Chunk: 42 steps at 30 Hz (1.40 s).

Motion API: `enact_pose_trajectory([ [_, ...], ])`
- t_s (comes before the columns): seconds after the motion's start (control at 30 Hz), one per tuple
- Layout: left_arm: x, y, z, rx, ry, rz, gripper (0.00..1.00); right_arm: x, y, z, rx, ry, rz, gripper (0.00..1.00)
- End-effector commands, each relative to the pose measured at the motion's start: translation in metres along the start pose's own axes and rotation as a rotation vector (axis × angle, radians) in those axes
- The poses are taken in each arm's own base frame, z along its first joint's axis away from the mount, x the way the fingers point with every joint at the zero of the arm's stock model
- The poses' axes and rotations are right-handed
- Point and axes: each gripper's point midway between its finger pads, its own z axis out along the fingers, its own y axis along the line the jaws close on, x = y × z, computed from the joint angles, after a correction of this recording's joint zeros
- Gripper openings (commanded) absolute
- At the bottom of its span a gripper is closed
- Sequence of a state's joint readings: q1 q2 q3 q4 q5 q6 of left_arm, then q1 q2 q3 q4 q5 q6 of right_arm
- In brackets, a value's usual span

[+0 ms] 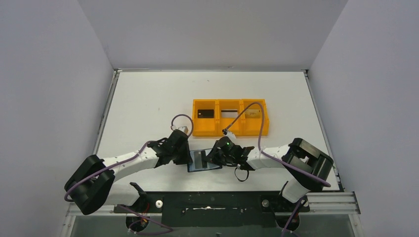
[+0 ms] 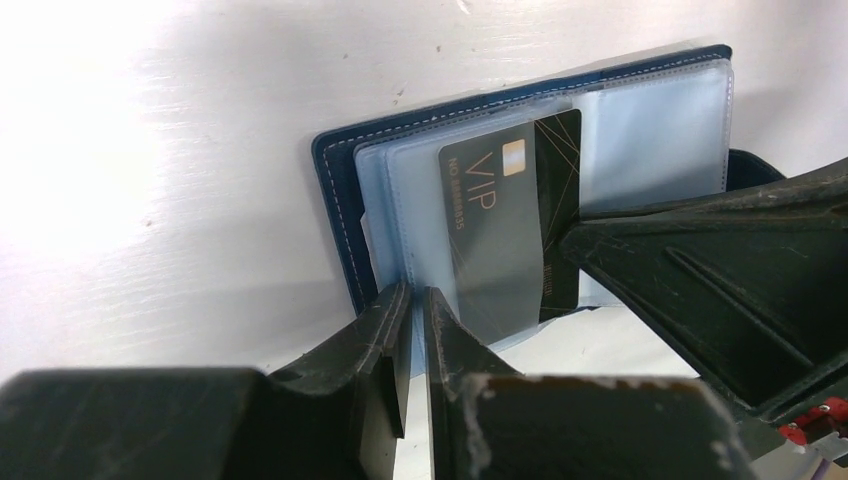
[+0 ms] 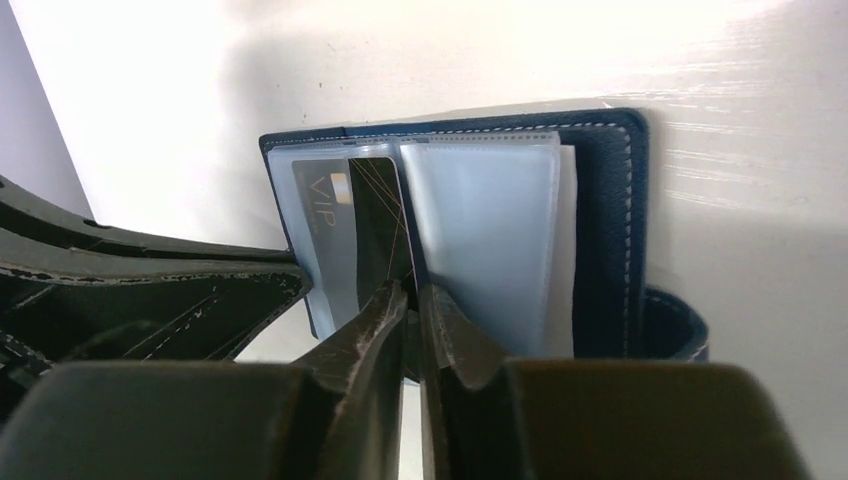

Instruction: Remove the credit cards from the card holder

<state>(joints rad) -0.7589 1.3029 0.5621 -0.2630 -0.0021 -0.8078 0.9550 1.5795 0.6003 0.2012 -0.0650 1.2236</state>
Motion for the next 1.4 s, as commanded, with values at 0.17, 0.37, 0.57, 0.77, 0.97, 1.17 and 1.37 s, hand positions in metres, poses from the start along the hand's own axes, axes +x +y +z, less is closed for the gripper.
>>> enact_pose_trajectory([
  [0.17,-0.027,-0.009,-0.029,0.018,-0.123,0.007,0.17,-0.013,0.003,-0.004,0.002,-0.049,0.005,0.00],
  [0.37,-0.045,-0.048,-0.042,0.171,-0.158,0.037,0.28,-0.012,0.004,-0.005,-0.006,-0.047,0.013,0.00],
  [0.57,-0.039,-0.076,-0.028,0.292,-0.100,0.029,0.32,-0.013,0.001,-0.006,-0.004,-0.052,0.022,0.00],
  [0.77,-0.013,-0.040,0.000,0.131,-0.015,-0.013,0.30,-0.012,-0.003,-0.008,-0.007,-0.048,0.032,0.00],
  [0.97,0.011,-0.009,0.010,0.051,0.033,-0.018,0.25,-0.009,-0.005,-0.008,-0.019,-0.043,0.045,0.00],
  [1.17,0.017,0.006,0.009,-0.009,0.040,-0.011,0.17,-0.012,-0.003,-0.008,-0.023,-0.051,0.048,0.10],
  [1.37,0.022,0.013,0.009,-0.023,0.047,0.000,0.13,-0.013,-0.008,-0.006,-0.018,-0.048,0.064,0.22],
])
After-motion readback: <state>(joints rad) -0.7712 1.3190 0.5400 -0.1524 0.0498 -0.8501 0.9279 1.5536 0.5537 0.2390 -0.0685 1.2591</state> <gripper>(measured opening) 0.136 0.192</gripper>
